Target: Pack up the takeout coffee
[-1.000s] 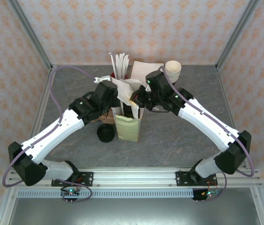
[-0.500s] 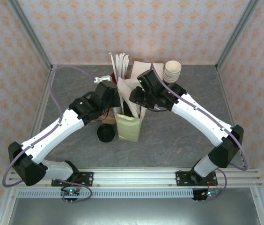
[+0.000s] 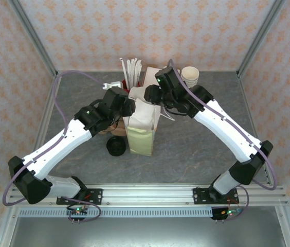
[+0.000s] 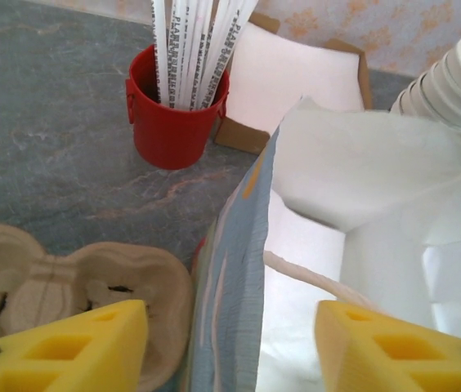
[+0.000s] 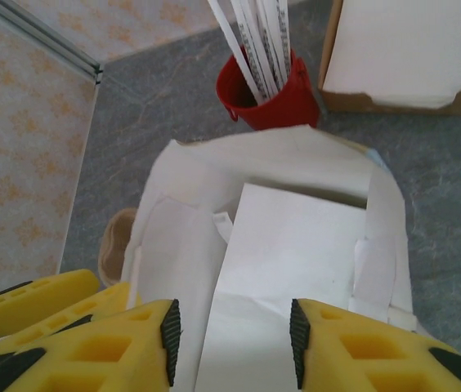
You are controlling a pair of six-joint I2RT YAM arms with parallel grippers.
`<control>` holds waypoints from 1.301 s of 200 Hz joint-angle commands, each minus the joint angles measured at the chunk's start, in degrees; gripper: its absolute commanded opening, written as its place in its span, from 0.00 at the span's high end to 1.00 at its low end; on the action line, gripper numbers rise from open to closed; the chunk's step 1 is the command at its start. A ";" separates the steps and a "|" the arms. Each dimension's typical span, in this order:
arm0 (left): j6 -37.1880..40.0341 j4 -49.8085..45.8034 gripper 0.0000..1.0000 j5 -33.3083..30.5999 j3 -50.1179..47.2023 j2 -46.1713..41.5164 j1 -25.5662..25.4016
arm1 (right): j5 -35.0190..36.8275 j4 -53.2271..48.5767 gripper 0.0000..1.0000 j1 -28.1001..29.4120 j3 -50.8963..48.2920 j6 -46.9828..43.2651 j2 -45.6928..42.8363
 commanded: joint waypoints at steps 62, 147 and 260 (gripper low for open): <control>10.51 -0.62 0.15 6.58 14.13 -0.86 0.42 | 8.61 1.03 0.52 -7.57 3.00 -8.10 -8.16; 6.08 -0.45 0.19 10.05 15.08 1.27 1.04 | 8.47 2.27 0.51 -11.15 -0.65 -8.01 -10.98; 2.81 -3.72 0.25 11.59 23.36 3.36 0.53 | 6.92 1.44 0.51 -14.07 -1.27 -8.05 -12.66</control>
